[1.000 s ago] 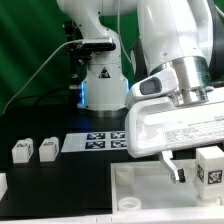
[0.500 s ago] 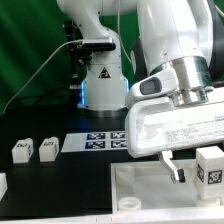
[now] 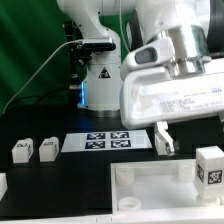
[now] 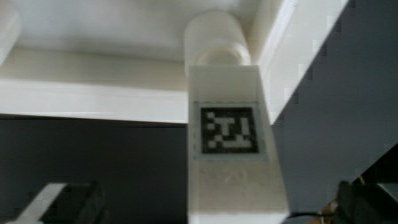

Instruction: Assemble one leg

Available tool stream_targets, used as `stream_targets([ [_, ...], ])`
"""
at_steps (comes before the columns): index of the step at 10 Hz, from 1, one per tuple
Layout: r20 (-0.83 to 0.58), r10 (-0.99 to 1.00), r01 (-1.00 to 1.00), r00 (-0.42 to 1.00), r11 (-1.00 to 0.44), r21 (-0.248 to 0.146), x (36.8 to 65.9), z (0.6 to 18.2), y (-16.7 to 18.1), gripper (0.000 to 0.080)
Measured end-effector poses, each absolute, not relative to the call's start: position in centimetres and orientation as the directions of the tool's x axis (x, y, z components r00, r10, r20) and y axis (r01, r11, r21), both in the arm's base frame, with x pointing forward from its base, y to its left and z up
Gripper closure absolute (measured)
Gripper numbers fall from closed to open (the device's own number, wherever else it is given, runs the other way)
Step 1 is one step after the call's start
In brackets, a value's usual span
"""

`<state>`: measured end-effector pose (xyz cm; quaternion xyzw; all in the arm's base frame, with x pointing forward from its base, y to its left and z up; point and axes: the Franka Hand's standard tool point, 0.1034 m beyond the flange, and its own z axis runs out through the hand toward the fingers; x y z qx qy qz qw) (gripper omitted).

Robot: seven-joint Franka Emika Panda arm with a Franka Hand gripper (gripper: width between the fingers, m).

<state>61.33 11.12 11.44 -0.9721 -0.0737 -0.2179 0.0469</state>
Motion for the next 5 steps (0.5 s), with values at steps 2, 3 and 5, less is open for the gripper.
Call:
stream_targets([
  [2, 0.329, 0.112, 0.148, 0.938, -0.985, -0.086, 61.1, 10.8, 11.7, 0.0151],
  [3, 0.21, 0.108, 0.133, 0.972, -0.985, -0.109, 61.0, 10.7, 12.1, 0.0151],
  [5, -0.017, 0.119, 0.116, 0.993, -0.983, -0.143, 61.5, 10.4, 12.5, 0.0151],
])
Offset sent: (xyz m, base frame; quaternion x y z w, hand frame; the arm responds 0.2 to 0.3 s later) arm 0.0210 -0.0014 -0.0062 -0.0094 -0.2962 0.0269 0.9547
